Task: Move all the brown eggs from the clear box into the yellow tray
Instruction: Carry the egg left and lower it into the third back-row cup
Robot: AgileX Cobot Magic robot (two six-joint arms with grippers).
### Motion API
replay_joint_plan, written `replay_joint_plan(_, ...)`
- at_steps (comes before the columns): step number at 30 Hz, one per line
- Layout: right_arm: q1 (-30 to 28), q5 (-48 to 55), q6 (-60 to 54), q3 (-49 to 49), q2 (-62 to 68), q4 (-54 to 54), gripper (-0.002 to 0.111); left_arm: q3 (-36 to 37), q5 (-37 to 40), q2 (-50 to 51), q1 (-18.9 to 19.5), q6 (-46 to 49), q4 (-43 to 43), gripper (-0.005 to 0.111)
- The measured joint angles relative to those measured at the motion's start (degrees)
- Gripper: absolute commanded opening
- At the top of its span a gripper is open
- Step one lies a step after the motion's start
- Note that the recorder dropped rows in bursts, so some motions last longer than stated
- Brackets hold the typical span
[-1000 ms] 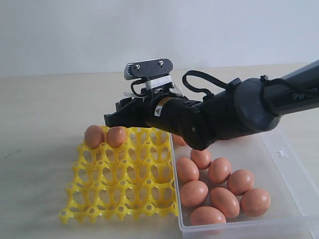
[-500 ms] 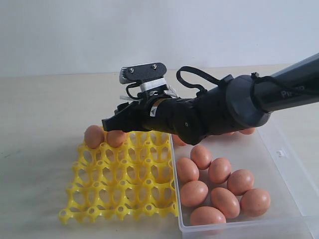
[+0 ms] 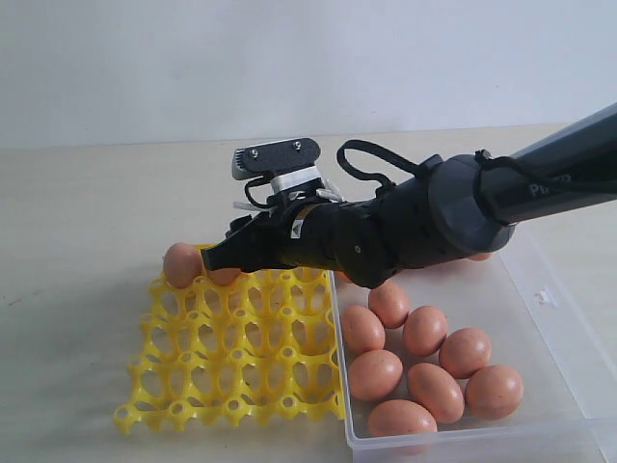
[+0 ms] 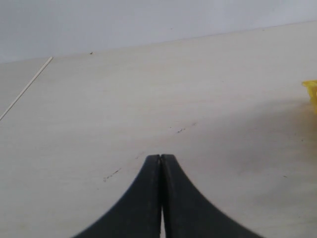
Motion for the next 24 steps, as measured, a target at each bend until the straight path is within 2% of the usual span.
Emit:
replay_joint_plan(4,0.0,0.0,0.0,0.0,0.0,0.0,0.047,0.0,0.0,0.0,0.0,0.0,0.0,0.0)
replay_joint_plan(24,0.0,0.0,0.0,0.0,0.0,0.0,0.047,0.0,0.0,0.0,0.0,0.0,0.0,0.0)
